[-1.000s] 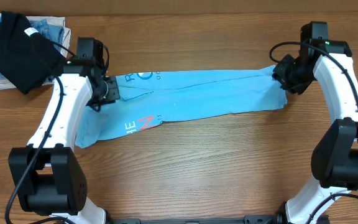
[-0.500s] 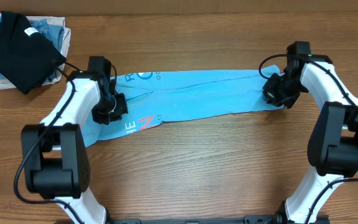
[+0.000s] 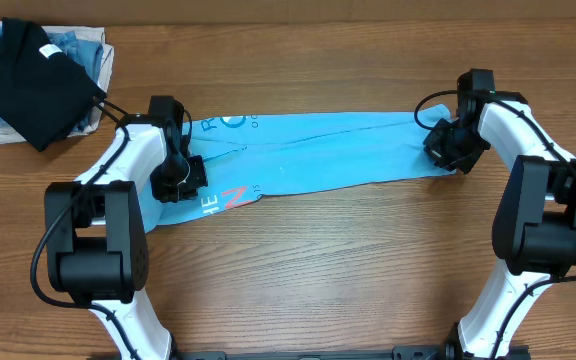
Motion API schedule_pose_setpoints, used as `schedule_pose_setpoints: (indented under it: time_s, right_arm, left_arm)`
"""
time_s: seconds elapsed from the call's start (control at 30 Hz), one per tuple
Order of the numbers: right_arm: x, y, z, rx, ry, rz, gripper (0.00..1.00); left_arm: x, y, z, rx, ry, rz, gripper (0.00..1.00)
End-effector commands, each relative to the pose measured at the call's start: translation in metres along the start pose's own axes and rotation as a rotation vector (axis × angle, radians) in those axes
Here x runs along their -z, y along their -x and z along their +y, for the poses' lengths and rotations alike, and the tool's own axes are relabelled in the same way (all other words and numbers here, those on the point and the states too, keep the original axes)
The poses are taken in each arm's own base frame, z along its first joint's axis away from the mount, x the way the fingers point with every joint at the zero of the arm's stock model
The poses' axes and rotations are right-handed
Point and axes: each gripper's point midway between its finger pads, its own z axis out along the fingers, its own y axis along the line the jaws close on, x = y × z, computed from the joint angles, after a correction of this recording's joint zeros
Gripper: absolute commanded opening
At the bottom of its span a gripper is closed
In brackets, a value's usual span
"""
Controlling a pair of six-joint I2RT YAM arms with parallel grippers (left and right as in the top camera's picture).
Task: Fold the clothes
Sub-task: 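Hold the folded shirt ends with both grippers to keep it taut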
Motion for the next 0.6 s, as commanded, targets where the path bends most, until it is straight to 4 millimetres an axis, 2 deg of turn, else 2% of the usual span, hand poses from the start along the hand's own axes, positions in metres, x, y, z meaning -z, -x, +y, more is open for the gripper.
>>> schedule_pose_setpoints:
  time_s: [0.0, 0.13, 0.27, 0.4, 0.57]
  right_arm:
    - [-0.012, -0.006, -0.015, 0.005, -0.063, -0.004, 0.14]
    - [-0.022, -0.016, -0.024, -0.002, -0.079, 0.020, 0.10]
    - [-0.023, -0.017, -0.035, -0.030, -0.094, 0.037, 0.06]
    - [-0.021, -0.018, -0.058, -0.121, -0.165, 0.043, 0.04]
    - [-0.017, -0.020, -0.080, -0.179, -0.212, 0.069, 0.04]
  left_arm:
    - [-0.027, -0.006, 0.032, 0.069, 0.118, 0.060, 0.05]
    - [-0.025, -0.004, 0.051, 0.094, 0.171, 0.051, 0.07]
    - [-0.024, -0.002, 0.064, 0.117, 0.198, 0.047, 0.08]
    - [-0.022, -0.002, 0.078, 0.134, 0.245, 0.047, 0.13]
    - [-0.021, -0.005, 0.083, 0.144, 0.257, 0.055, 0.11]
